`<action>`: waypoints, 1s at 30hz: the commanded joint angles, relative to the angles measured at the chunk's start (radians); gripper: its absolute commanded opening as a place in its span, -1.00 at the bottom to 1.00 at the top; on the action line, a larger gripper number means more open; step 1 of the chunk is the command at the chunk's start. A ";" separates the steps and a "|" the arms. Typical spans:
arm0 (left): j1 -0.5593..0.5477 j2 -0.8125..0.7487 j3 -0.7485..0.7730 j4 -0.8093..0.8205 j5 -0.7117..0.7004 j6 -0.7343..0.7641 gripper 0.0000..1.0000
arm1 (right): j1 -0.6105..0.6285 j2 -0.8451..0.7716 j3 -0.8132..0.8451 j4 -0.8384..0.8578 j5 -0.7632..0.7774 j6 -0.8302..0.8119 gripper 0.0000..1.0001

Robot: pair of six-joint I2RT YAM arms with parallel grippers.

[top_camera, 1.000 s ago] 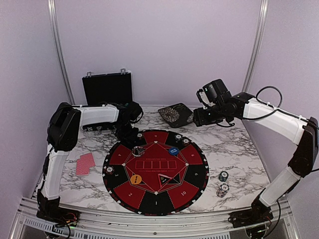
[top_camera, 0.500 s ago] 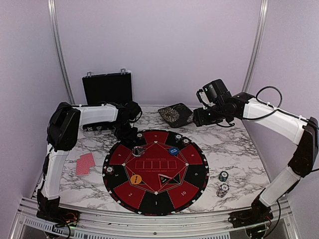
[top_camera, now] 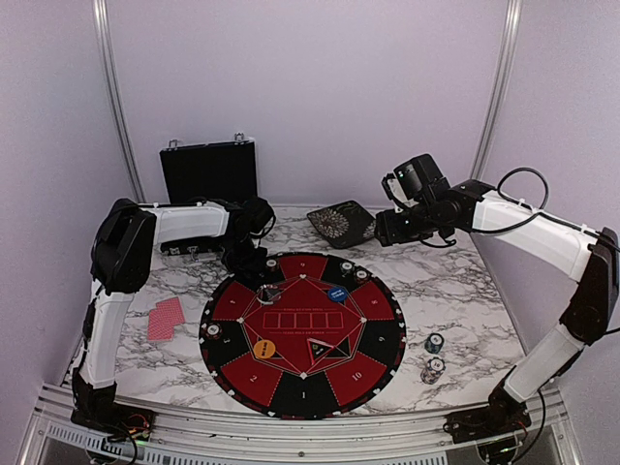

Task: Distribute texas hold em gaming equipment
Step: Move the poker chips pile to the dealer area.

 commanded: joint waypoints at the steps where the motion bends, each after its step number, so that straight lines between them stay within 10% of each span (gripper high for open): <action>1: 0.003 0.052 -0.024 -0.078 0.007 0.010 -0.21 | -0.004 0.000 0.002 0.013 -0.007 0.014 0.20; 30: 0.004 -0.061 0.041 -0.094 0.020 0.055 0.35 | -0.004 -0.003 0.013 0.009 -0.036 0.023 0.20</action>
